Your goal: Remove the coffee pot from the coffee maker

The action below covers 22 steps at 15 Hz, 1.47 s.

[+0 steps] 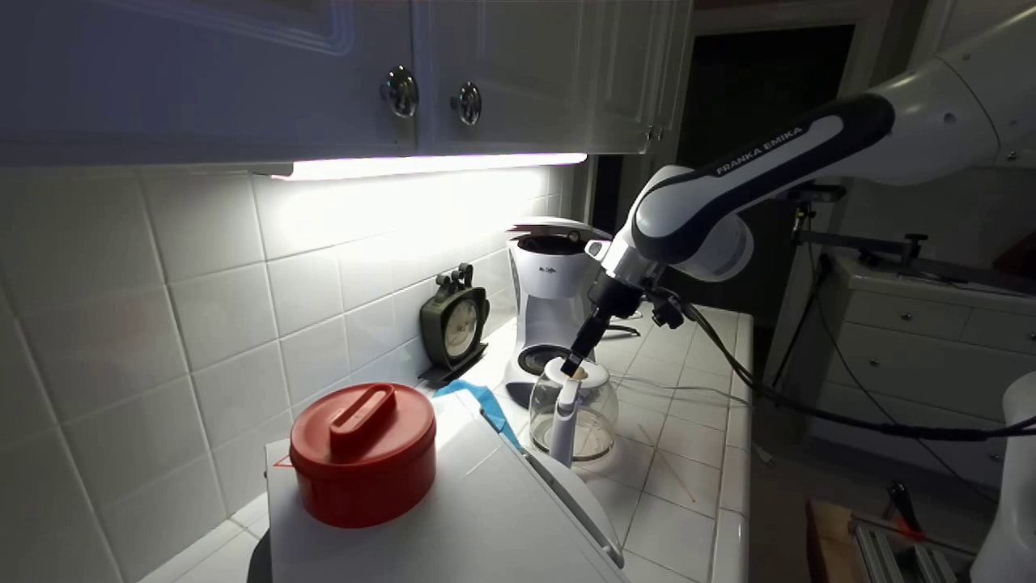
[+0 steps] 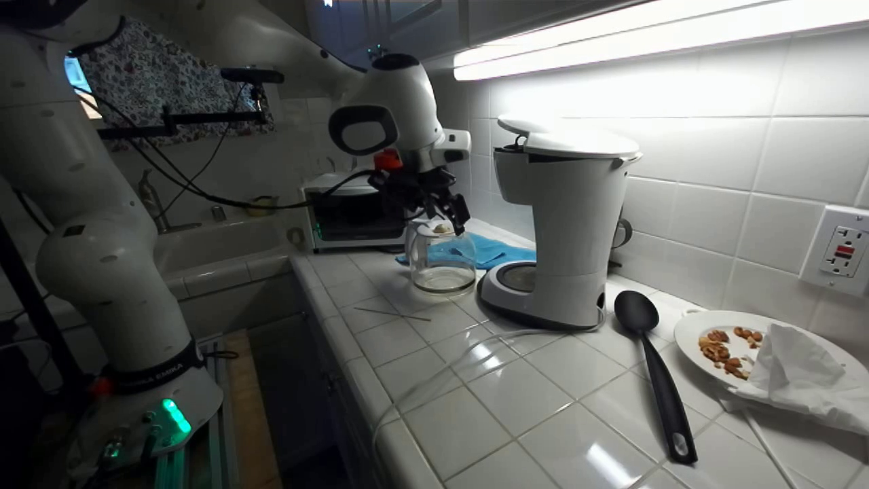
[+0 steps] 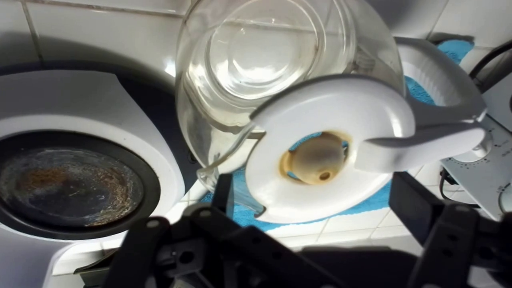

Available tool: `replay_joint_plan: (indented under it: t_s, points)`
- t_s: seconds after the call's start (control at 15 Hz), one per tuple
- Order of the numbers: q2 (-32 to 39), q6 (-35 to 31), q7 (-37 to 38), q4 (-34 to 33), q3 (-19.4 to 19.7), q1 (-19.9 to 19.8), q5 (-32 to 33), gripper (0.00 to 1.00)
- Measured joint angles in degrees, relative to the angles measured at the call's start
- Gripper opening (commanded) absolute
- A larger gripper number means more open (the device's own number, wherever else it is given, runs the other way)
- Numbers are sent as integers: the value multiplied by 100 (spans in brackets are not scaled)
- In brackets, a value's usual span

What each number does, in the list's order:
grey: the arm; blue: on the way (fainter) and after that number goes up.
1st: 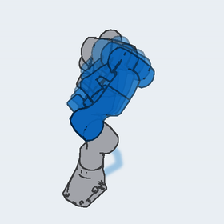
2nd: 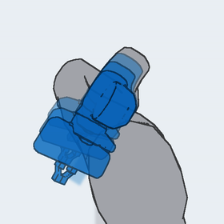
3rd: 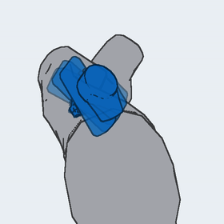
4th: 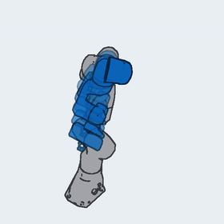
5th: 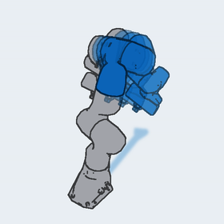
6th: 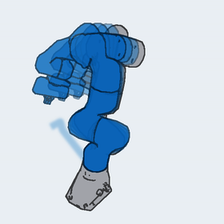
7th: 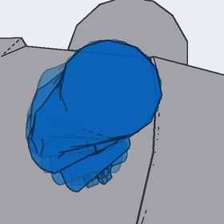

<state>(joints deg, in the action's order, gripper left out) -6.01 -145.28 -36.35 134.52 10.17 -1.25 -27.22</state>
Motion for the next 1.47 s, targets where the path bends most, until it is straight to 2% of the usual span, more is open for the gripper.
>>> replay_joint_plan:
  t_s: [0.27, 0.33, 0.47, 0.8, 0.93, 1.07, 1.27, 1.33, 1.47]
  points:
    - [22, 42, -23, -34, 0, -1, -69, 100]
    - [31, 67, -29, -49, 0, -2, -104, 79]
    - [39, 117, -39, -71, 0, -3, -168, 68]
    - [42, 189, -40, -140, 0, -18, -194, 30]
    - [41, 196, -39, -177, 0, -18, -211, 21]
    - [45, 215, -39, -211, 0, -18, -235, 6]
    - [77, 217, -39, -211, 0, -18, -240, 3]
    - [80, 217, -39, -212, -1, -18, -242, 6]
    - [80, 225, -39, -215, -2, -18, -246, 4]
